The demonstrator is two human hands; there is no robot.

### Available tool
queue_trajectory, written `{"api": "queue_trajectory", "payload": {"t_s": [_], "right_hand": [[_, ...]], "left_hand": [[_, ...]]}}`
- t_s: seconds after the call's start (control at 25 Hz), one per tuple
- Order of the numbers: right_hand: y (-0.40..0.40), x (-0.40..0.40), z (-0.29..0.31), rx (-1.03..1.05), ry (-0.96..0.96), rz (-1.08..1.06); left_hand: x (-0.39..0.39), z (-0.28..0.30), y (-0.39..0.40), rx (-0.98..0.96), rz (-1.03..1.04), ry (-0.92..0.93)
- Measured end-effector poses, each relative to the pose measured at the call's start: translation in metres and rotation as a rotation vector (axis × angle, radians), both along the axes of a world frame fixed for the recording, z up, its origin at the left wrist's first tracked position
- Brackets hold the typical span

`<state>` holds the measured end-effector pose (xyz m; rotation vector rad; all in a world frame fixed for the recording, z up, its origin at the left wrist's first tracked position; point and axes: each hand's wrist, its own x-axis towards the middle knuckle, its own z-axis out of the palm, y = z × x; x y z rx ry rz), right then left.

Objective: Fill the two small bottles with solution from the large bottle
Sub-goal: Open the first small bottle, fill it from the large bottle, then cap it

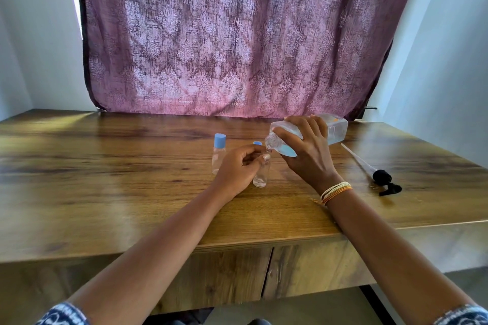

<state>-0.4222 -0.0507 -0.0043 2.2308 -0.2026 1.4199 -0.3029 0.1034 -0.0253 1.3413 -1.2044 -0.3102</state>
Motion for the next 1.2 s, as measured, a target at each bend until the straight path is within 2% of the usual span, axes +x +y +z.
{"api": "queue_trajectory", "payload": {"t_s": [1.2], "right_hand": [[-0.0011,0.0000,-0.0004,-0.004,0.001,-0.037]], "left_hand": [[0.0020,-0.0024,-0.0028,0.046,-0.001,0.037]]}}
